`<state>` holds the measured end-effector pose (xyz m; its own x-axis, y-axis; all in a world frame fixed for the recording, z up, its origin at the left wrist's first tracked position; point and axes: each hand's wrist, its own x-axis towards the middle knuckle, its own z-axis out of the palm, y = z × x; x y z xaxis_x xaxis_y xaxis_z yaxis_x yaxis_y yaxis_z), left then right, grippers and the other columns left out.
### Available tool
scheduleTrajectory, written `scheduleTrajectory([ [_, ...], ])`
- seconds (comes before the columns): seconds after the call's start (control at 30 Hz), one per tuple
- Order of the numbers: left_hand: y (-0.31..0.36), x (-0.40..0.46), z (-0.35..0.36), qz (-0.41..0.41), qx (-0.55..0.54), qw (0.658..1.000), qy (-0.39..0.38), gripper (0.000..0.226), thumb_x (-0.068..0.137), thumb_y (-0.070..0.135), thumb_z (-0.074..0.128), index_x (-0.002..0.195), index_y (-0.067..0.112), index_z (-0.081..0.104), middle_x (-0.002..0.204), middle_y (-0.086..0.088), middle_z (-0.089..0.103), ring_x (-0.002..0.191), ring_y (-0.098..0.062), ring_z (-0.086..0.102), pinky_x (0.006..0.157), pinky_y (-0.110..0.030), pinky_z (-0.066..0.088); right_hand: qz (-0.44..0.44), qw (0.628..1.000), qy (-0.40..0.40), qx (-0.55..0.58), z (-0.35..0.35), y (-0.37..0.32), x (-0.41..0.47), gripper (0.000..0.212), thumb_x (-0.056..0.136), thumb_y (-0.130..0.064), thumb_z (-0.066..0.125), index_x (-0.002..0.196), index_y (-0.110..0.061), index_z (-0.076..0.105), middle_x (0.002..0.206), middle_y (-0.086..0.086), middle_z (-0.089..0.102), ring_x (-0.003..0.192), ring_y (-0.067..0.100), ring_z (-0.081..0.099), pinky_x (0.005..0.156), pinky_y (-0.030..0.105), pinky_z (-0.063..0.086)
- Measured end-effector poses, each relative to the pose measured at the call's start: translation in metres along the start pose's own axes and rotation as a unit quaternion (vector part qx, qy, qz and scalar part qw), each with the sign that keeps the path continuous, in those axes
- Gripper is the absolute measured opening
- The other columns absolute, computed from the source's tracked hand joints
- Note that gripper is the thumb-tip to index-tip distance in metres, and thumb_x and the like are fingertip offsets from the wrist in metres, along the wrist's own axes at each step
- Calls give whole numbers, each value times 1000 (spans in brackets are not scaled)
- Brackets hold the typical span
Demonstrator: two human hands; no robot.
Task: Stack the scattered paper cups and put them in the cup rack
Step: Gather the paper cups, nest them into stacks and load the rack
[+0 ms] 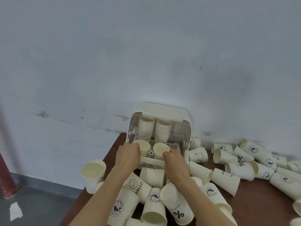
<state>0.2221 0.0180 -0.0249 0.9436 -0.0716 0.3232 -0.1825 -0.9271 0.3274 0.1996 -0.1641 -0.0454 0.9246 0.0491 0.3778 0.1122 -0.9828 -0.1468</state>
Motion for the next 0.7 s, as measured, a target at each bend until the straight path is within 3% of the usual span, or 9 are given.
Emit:
scheduleTrajectory([
  [0.2, -2, 0, 5, 9, 27, 1000, -14, 28, 99, 24, 41, 109, 20, 67, 100, -3, 67, 100, -20, 53, 82, -31, 40, -1, 1000, -7, -2, -5, 0, -2, 18, 93, -8, 47, 91, -11, 64, 97, 6, 61, 95, 25, 53, 68, 29, 31],
  [0.4, -2, 0, 8, -1, 27, 999, -26, 32, 98, 24, 41, 125, 24, 58, 112, -2, 66, 109, -21, 50, 90, -33, 38, 3, 1000, -23, 20, -15, -1, -5, 33, 95, -9, 43, 124, -16, 56, 109, 5, 62, 104, 26, 53, 80, 34, 42],
  [0.53, 2, -8, 4, -12, 24, 1000, -11, 39, 96, 25, 43, 135, 22, 47, 120, -2, 60, 114, -23, 49, 94, -35, 38, 13, 999, -24, 42, -27, -4, -12, 35, 98, -14, 43, 132, -18, 50, 116, 4, 60, 112, 23, 50, 85, 33, 42],
  [0.7, 7, -37, -10, -17, -4, 1000, 26, 39, 96, 28, 43, 135, 23, 46, 121, -3, 58, 111, -22, 50, 93, -34, 39, 29, 995, 4, 93, -53, -9, -31, 35, 100, -19, 42, 133, -19, 52, 118, 2, 60, 113, 23, 49, 92, 33, 41],
])
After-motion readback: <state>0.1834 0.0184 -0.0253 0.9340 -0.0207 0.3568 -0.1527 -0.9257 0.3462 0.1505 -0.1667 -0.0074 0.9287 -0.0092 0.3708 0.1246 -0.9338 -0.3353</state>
